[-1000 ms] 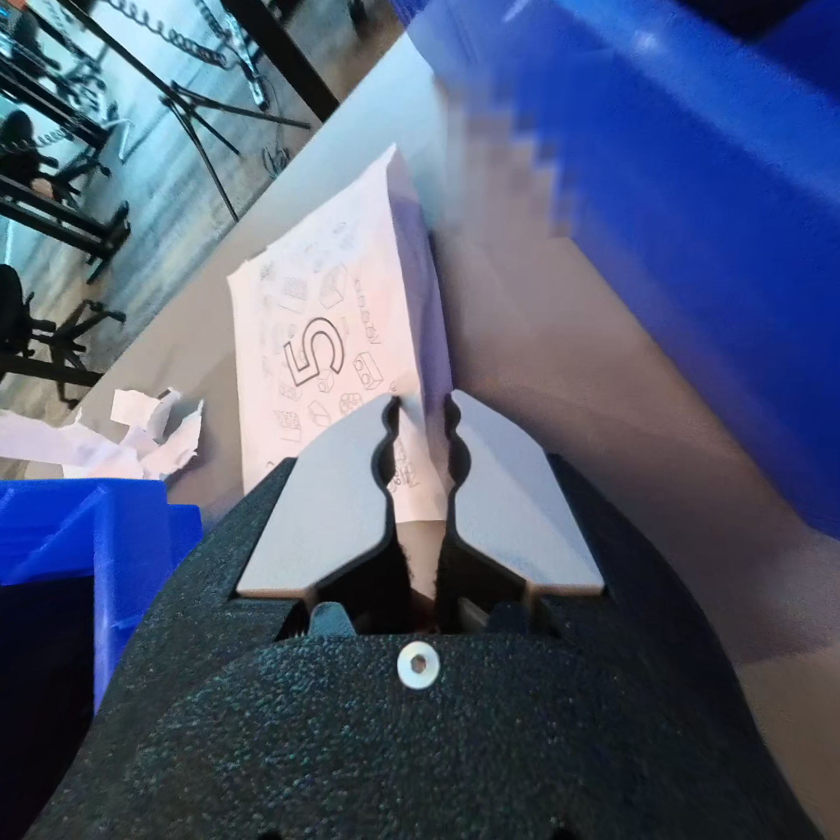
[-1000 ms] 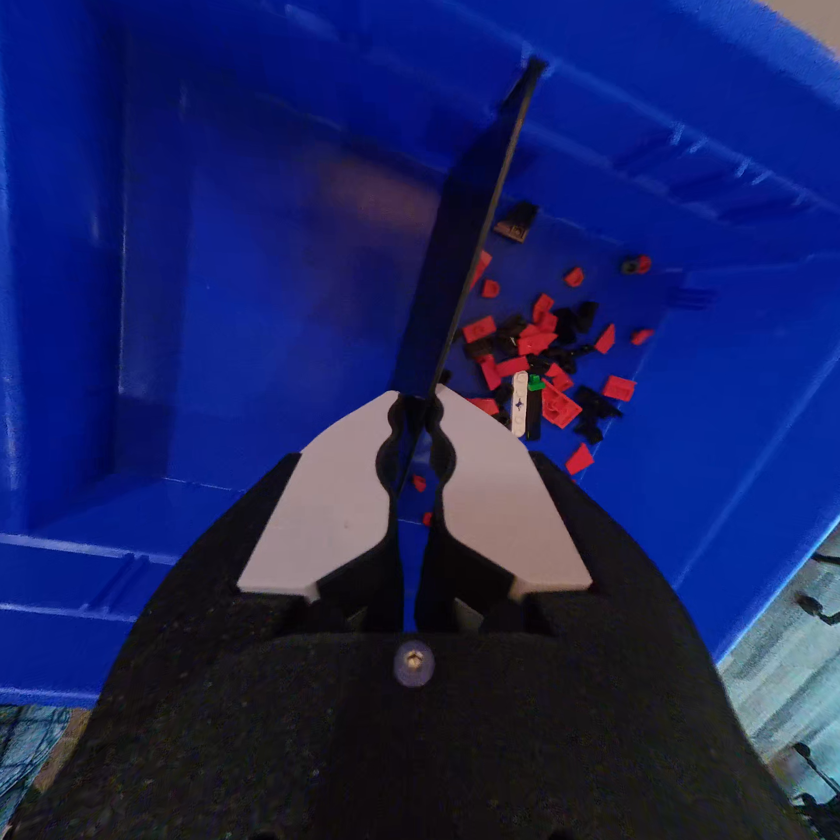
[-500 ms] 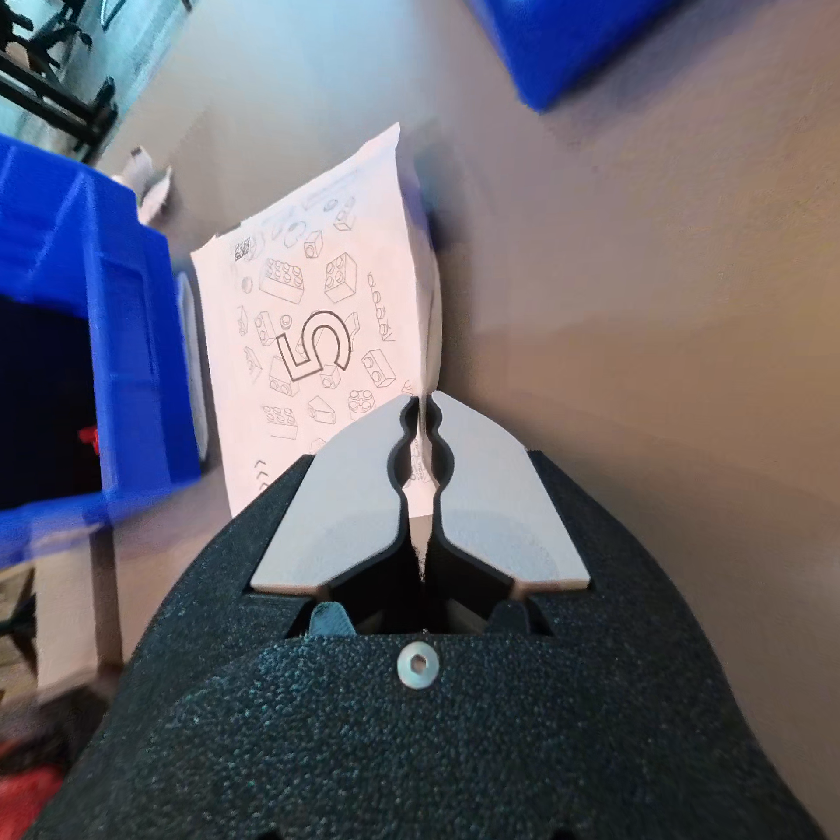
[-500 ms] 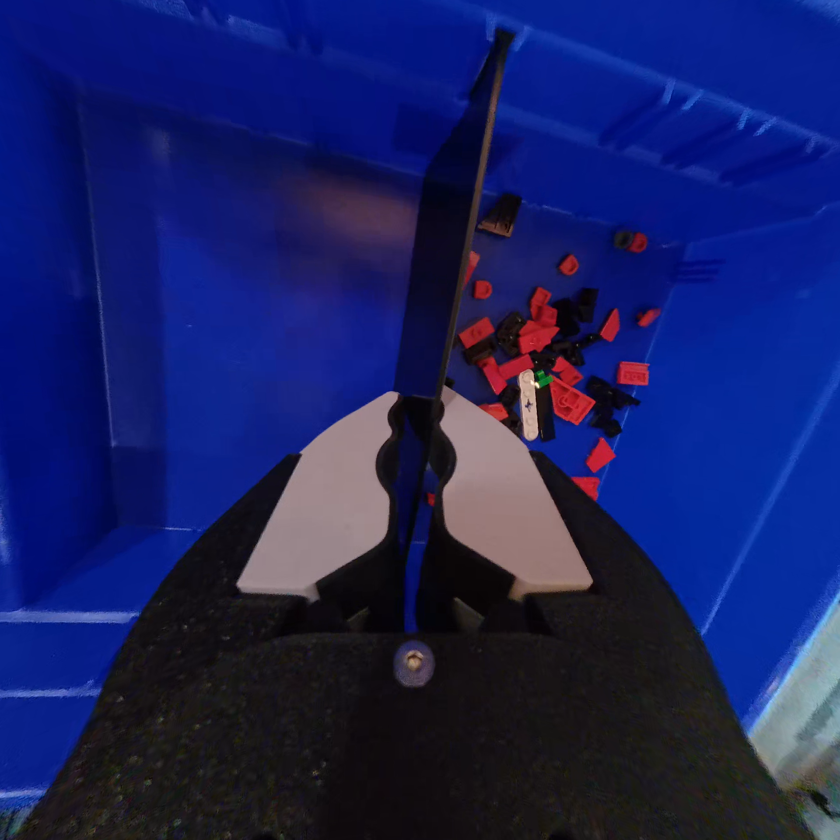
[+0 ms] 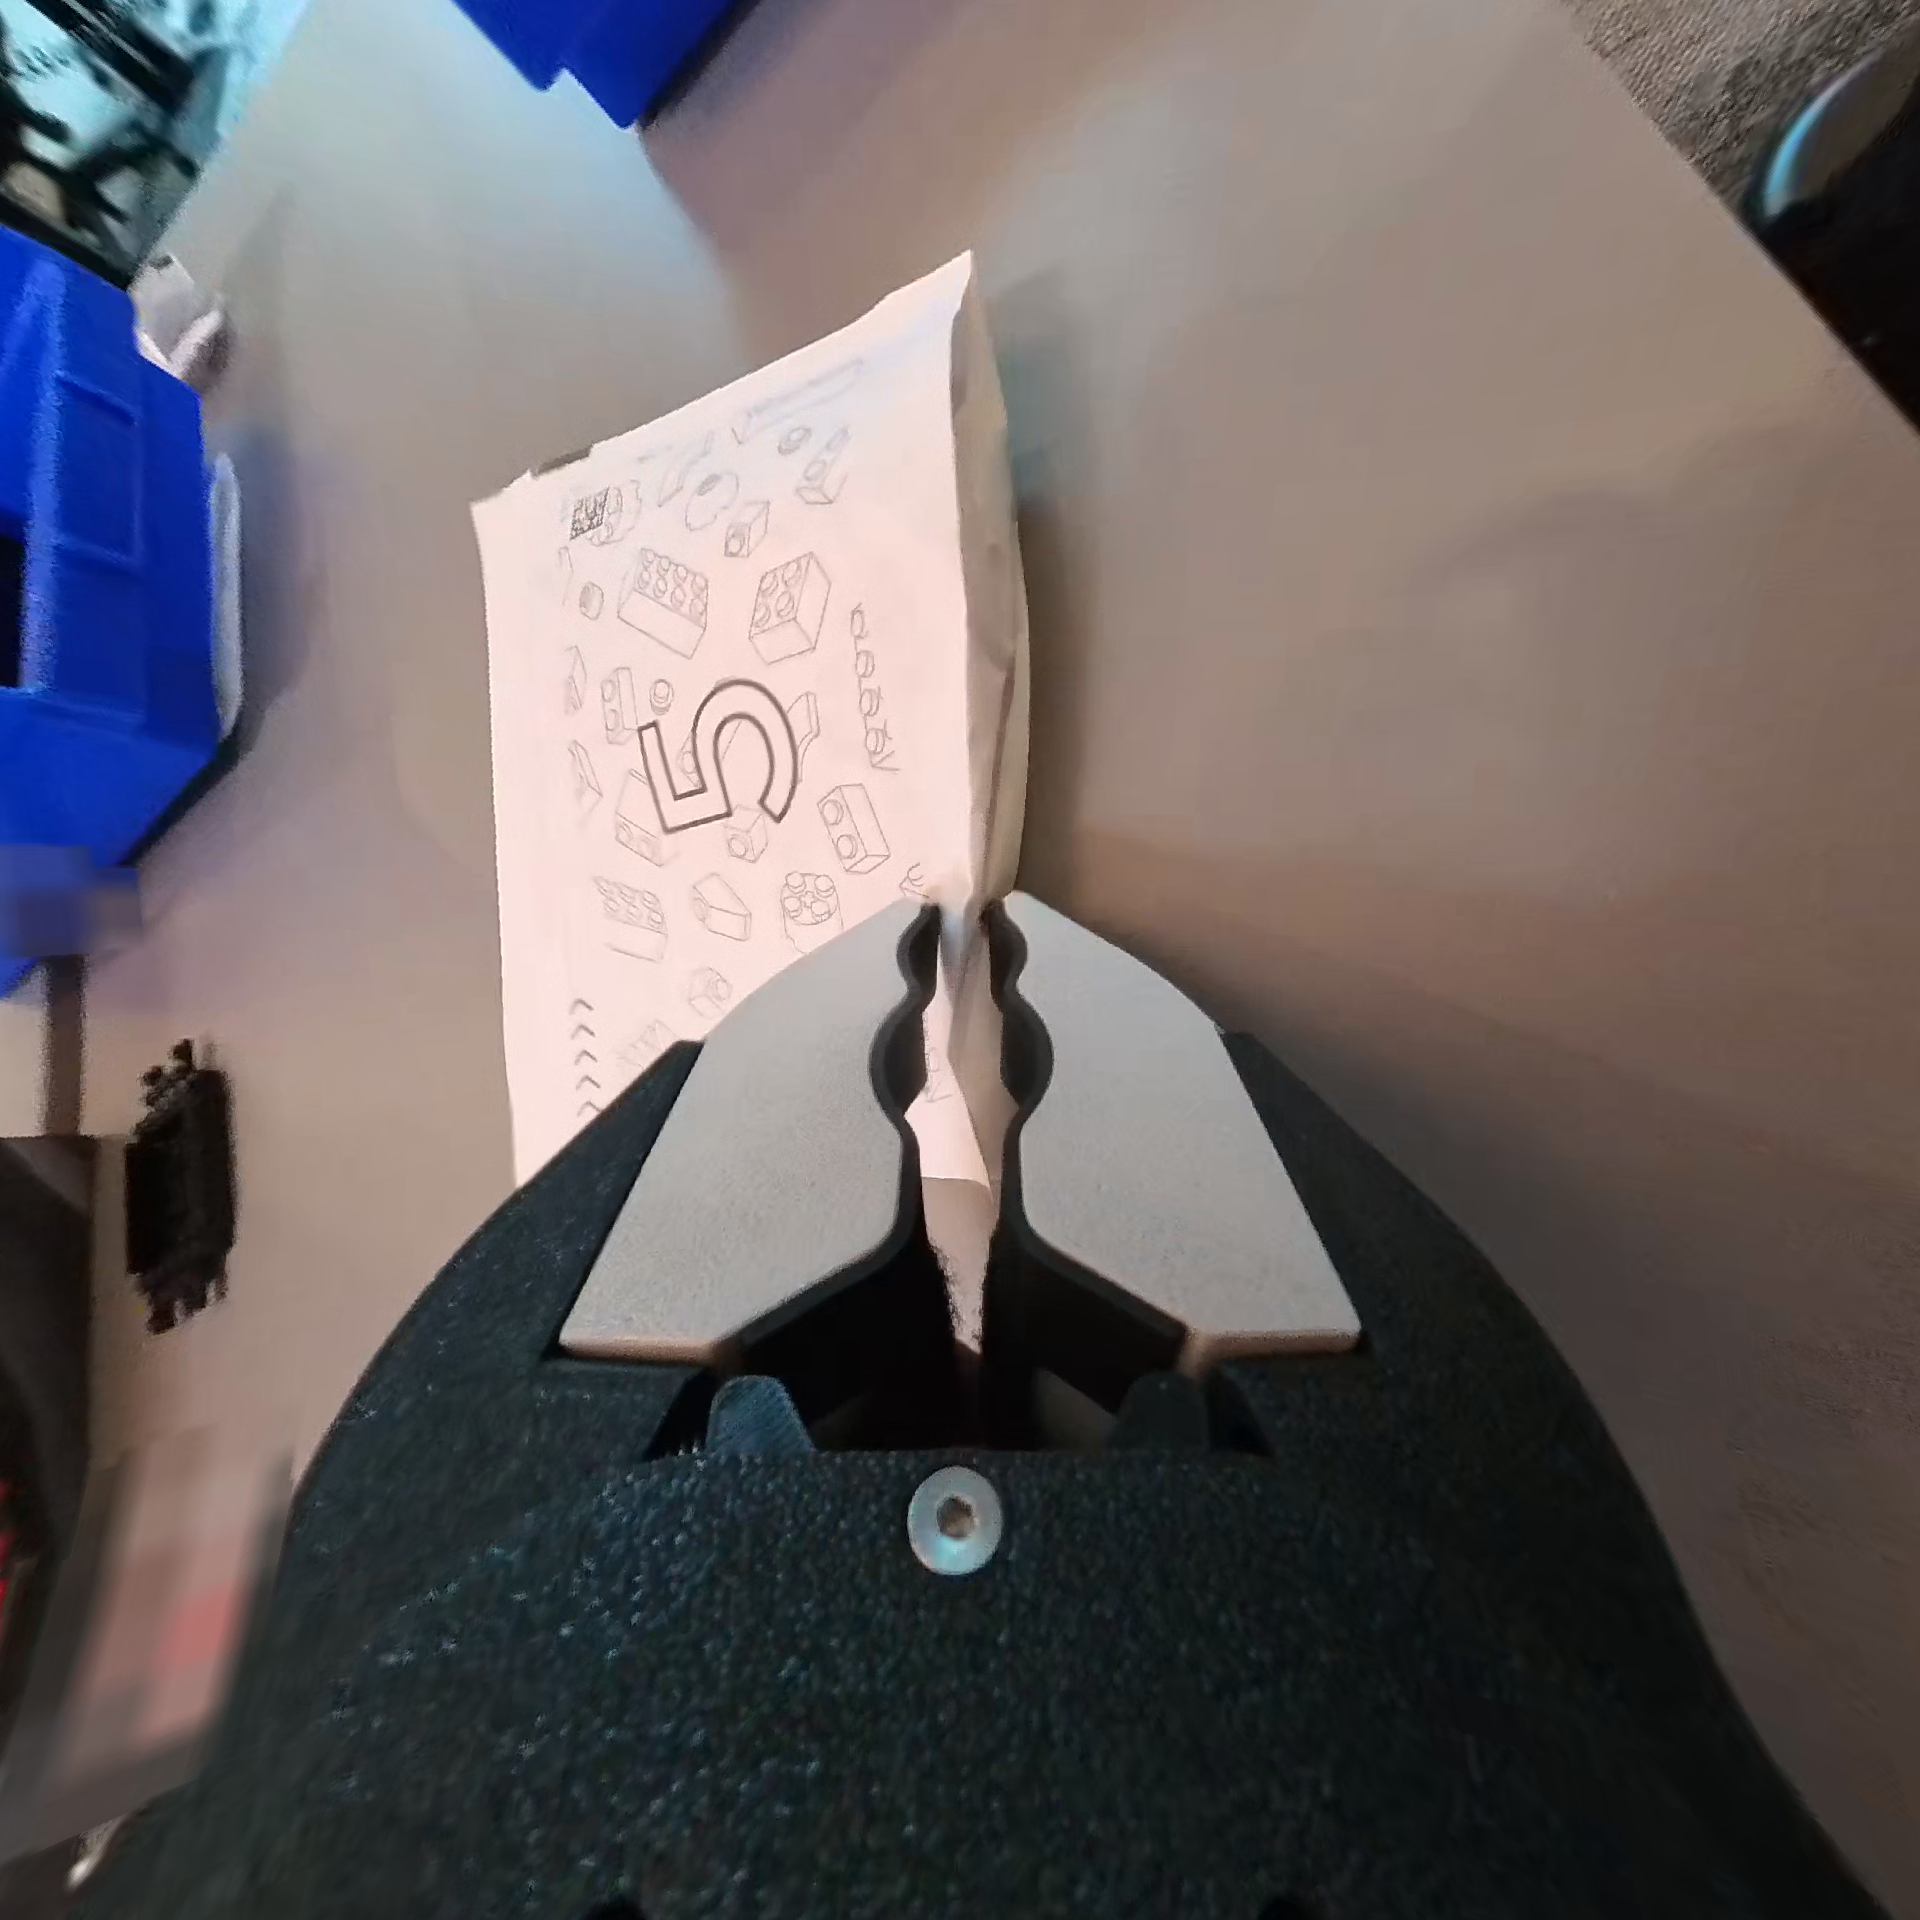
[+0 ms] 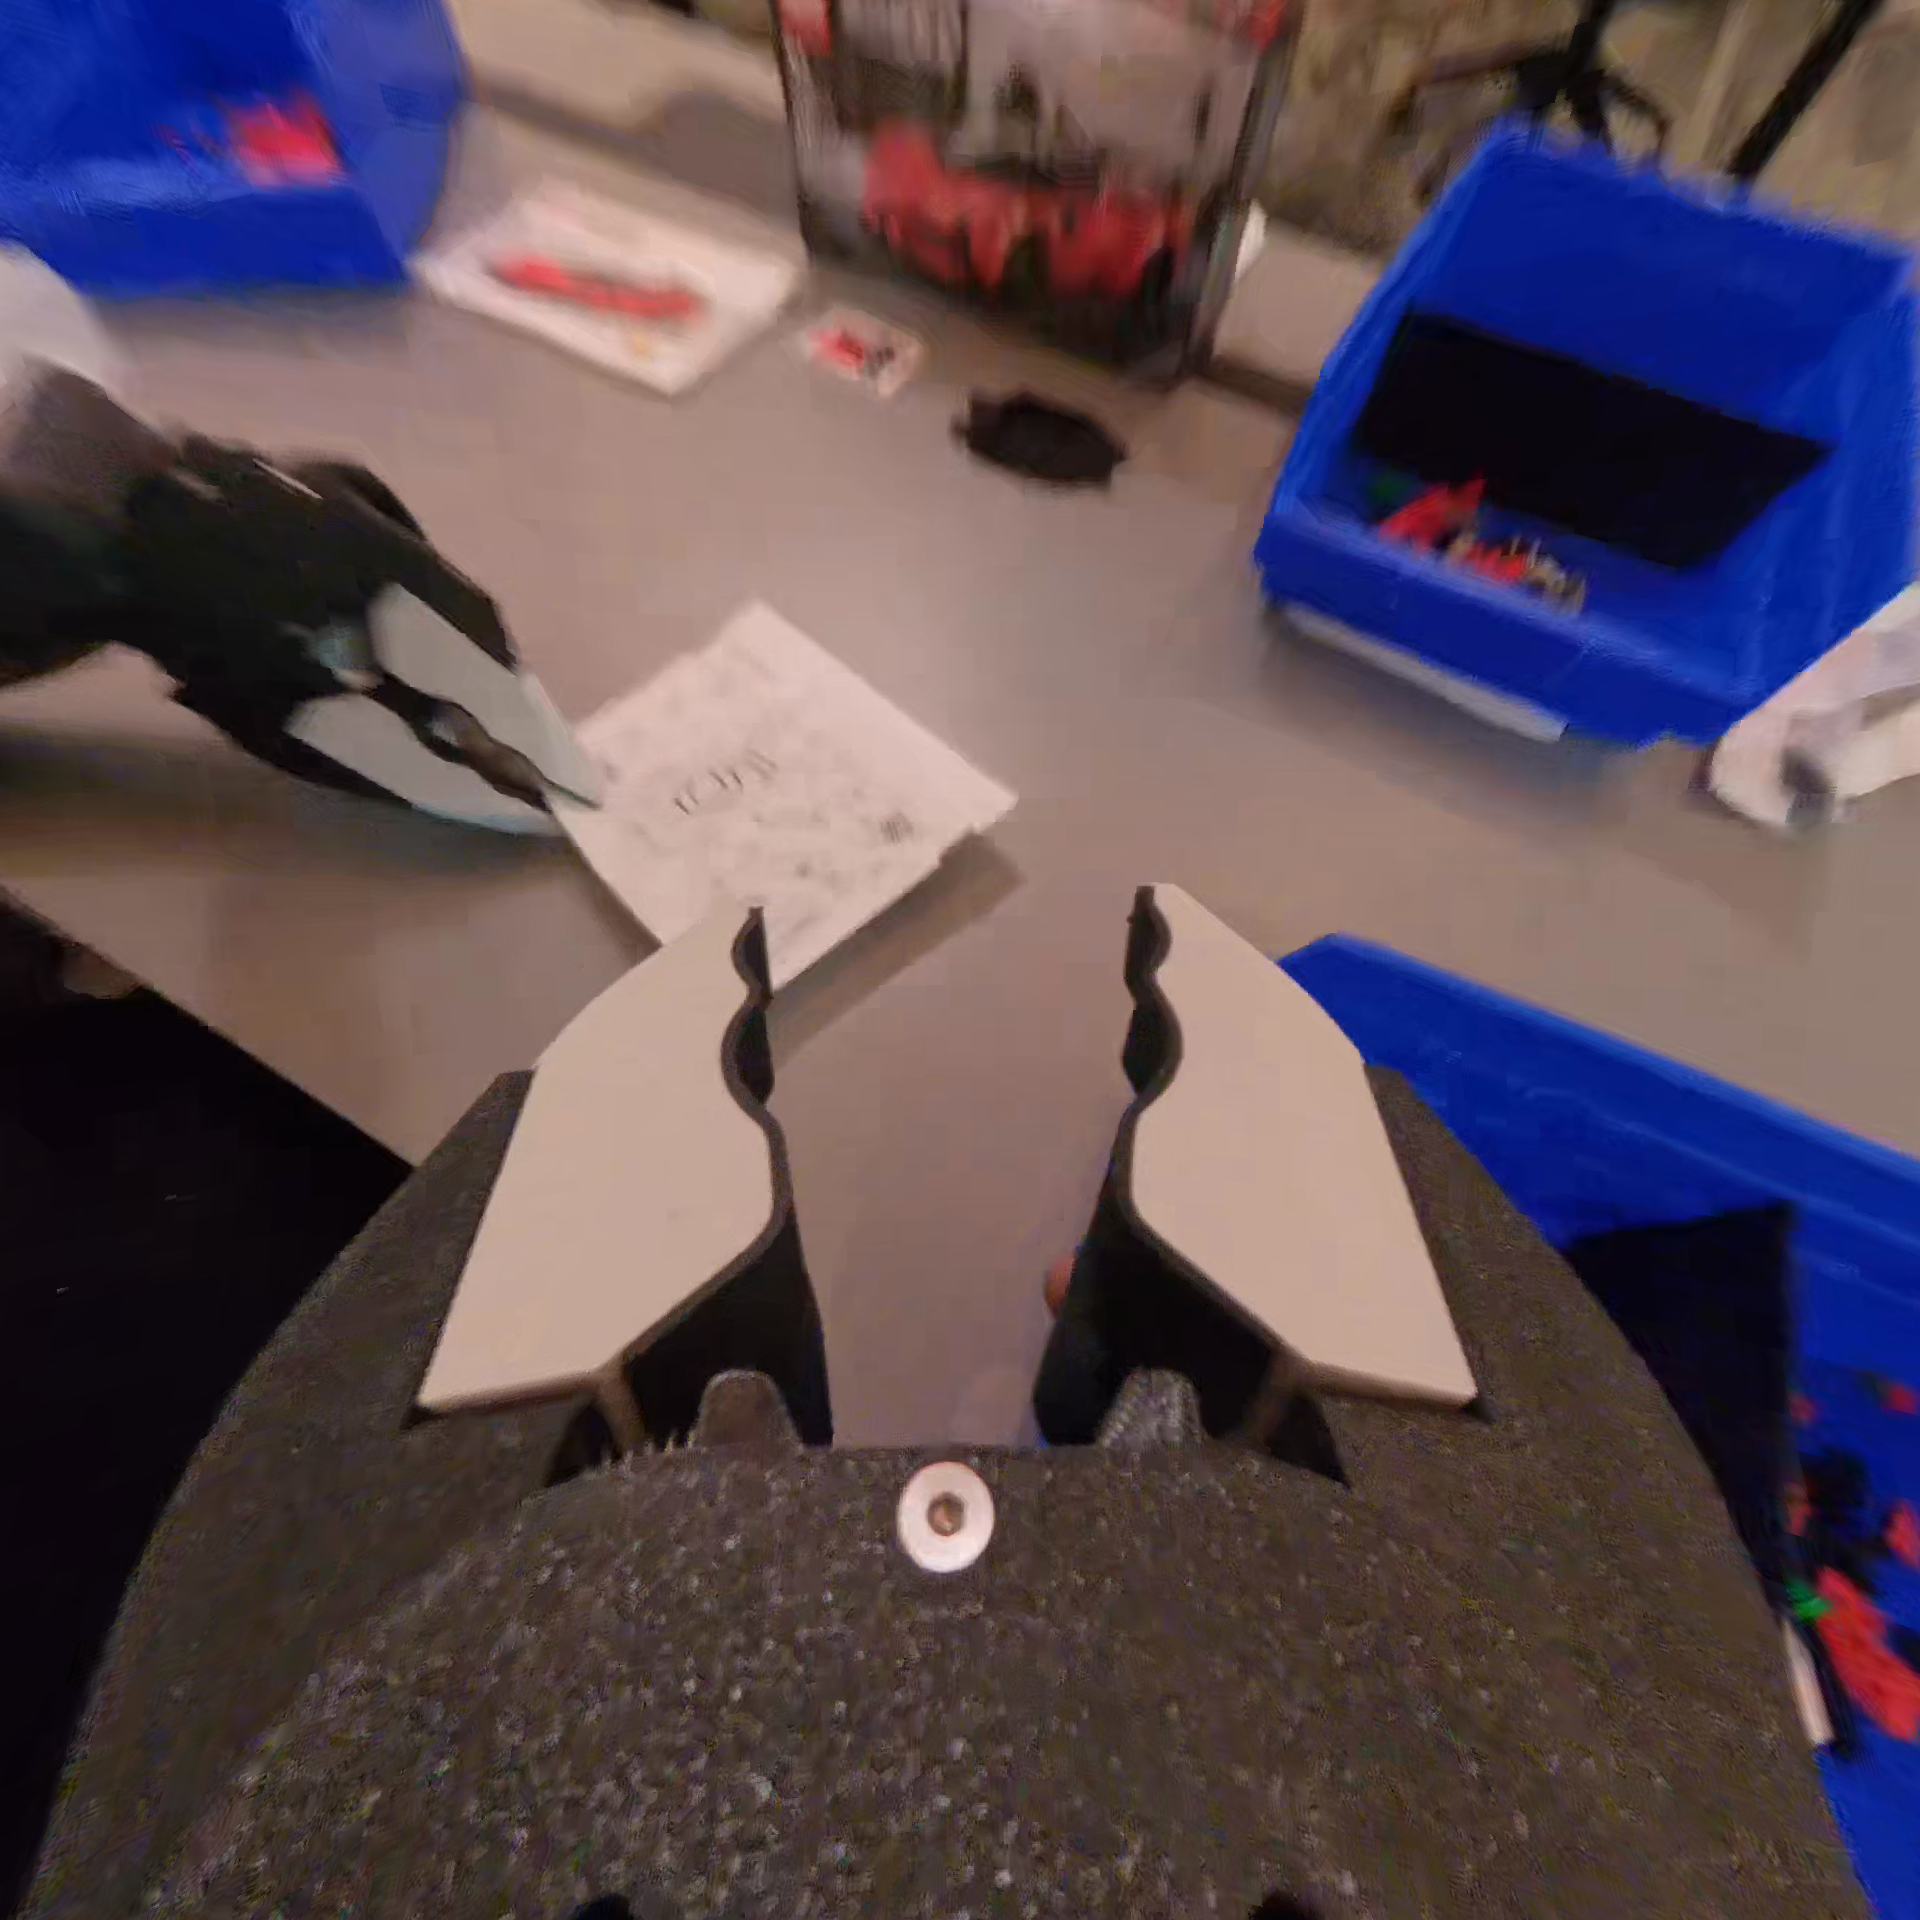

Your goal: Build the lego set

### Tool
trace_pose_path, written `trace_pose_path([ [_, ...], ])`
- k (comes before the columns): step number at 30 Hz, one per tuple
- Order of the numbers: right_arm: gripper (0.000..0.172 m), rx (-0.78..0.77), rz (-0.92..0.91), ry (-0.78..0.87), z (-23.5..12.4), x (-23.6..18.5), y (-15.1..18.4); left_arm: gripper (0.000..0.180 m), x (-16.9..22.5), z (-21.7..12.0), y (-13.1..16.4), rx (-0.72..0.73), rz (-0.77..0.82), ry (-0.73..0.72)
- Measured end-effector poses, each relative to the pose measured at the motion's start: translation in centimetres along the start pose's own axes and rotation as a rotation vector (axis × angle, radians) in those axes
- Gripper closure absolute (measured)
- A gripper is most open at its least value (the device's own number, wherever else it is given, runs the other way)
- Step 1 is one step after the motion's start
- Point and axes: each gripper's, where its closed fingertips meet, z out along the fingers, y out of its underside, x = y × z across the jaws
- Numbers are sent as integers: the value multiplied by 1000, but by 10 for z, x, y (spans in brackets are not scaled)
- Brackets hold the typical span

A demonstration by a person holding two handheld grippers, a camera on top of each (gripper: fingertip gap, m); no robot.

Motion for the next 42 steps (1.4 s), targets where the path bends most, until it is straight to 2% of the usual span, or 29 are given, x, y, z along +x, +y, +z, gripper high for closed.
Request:
trace_pose_path([
  [2,111,-86,43,75,43,-9,32,172,5,-3,2,8,71,-47],
  [6,110,-121,313,-30,110,-25,62,173,7,-5,2,46,117,-86],
  [13,119,-177,468,-252,163,-41,55,173,8,-6,1,117,70,-68],
  [14,131,-135,460,-270,166,-42,49,173,8,-6,1,133,39,-55],
  [15,146,-63,442,-324,165,-48,38,172,9,-8,1,140,24,-35],
  [17,163,126,384,-483,148,-64,11,153,11,-16,3,167,-42,37],
  [19,165,292,297,-549,129,-72,-7,134,-10,-37,-8,322,-243,30],
  [21,165,372,192,-560,116,-78,-12,121,-44,-68,-14,520,-481,-7],
  [24,165,444,120,-576,107,-86,-15,124,-90,-106,-5,763,-744,-112],
  [26,165,478,93,-582,105,-89,-18,131,-87,-102,0,763,-810,-54],
  [28,165,490,80,-583,105,-92,-19,140,-80,-91,6,708,-811,-28],
  [31,165,520,56,-582,103,-96,-22,175,-83,-90,0,748,-839,-50],
  [32,165,529,54,-574,103,-96,-23,180,-84,-88,2,735,-827,-63],
  [35,163,518,55,-559,104,-95,-23,180,-82,-90,3,697,-785,-79],
  [36,142,527,57,-528,102,-90,-26,180,-82,-94,2,690,-777,-69],
  [37,113,534,52,-483,98,-84,-32,180,-82,-100,0,676,-755,-59],
  [38,103,523,18,-434,94,-80,-38,180,-83,-105,-1,647,-722,-58],
  [40,100,477,-128,-322,88,-81,-54,180,-82,-115,-8,569,-645,-31],
  [42,109,387,-266,-324,91,-102,-72,180,-82,-120,-16,450,-564,-6],
])
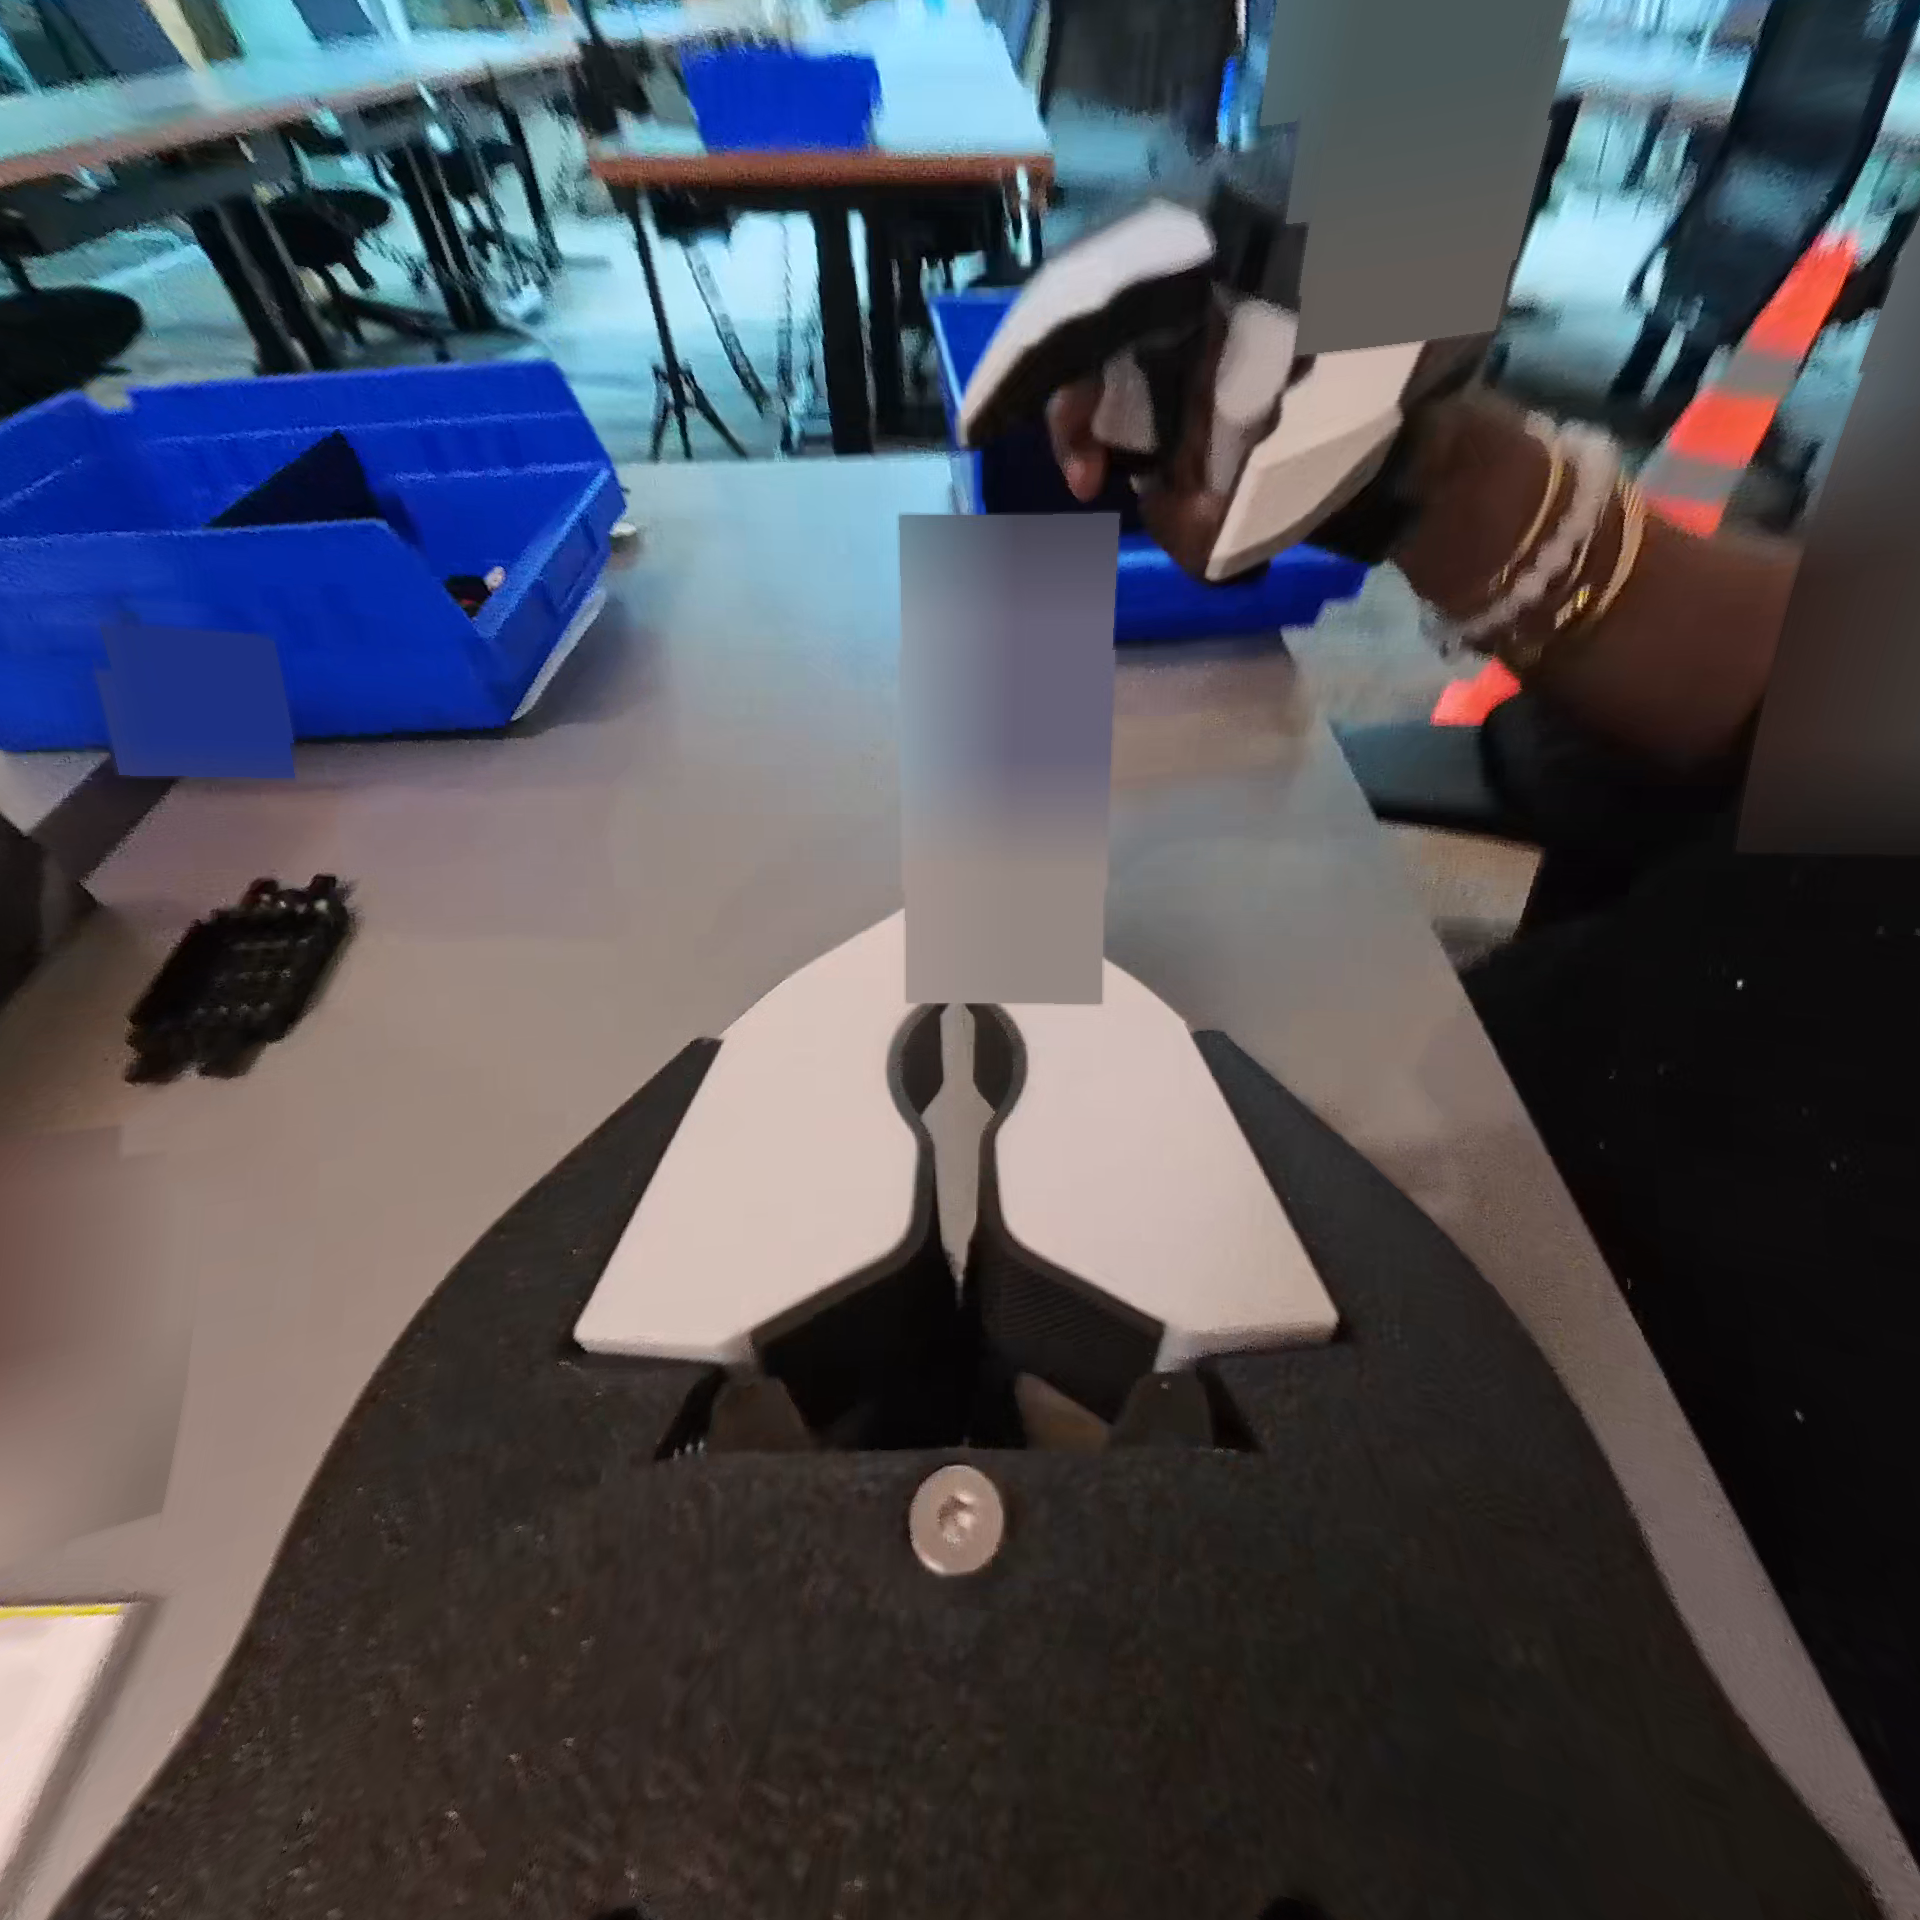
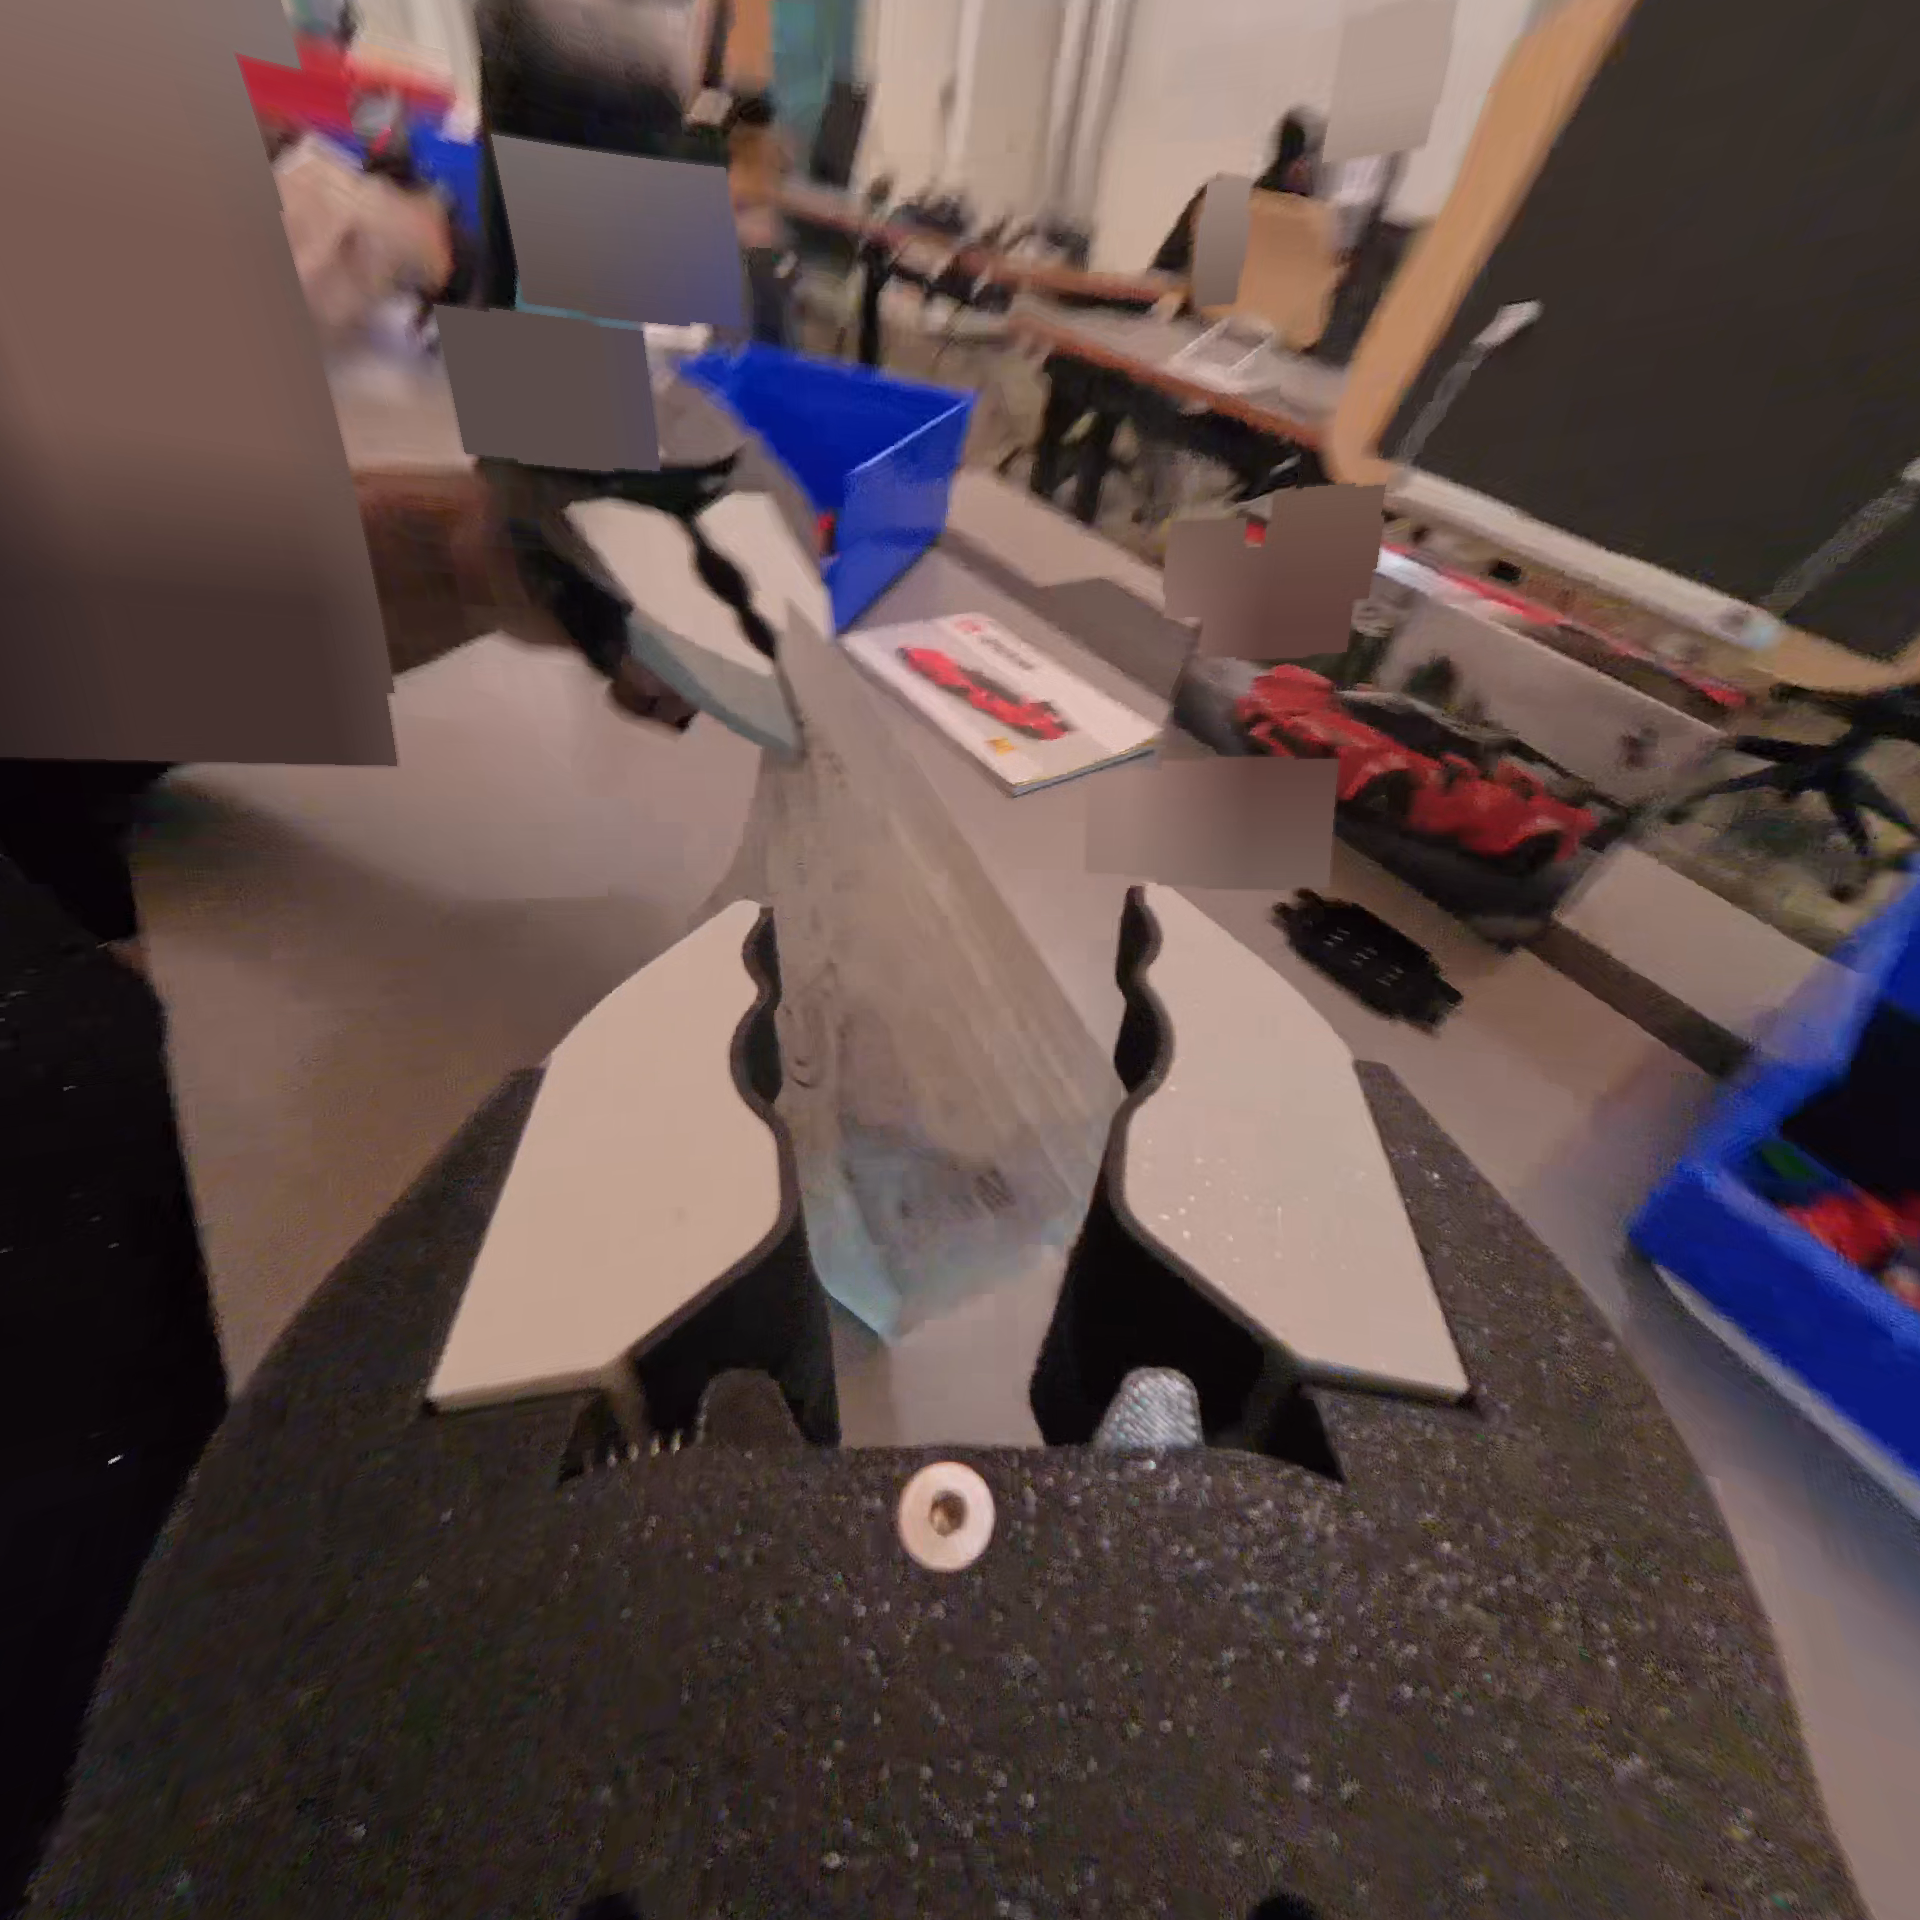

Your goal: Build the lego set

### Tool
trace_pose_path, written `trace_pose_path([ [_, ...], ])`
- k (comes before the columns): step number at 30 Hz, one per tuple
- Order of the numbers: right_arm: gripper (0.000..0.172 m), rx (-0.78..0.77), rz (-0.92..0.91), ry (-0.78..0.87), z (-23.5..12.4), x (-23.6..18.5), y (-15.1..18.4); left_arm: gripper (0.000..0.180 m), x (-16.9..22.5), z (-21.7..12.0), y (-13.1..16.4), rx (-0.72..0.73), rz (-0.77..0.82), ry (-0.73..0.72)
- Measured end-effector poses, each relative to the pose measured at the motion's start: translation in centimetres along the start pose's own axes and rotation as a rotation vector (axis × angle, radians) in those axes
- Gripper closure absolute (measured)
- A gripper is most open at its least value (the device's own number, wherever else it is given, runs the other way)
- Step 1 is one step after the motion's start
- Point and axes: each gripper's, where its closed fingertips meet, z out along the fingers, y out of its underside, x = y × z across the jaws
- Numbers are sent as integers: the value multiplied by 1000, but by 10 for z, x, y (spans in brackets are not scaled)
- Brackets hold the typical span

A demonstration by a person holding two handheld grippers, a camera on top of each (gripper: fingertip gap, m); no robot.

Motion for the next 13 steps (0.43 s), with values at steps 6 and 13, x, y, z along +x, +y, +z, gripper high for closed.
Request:
trace_pose_path([
  [6,140,-111,-190,-199,49,-29,-49,180,20,12,-35,-160,206,58],
  [13,172,-164,-176,-311,46,-35,-46,178,23,17,-48,-129,256,50],
])
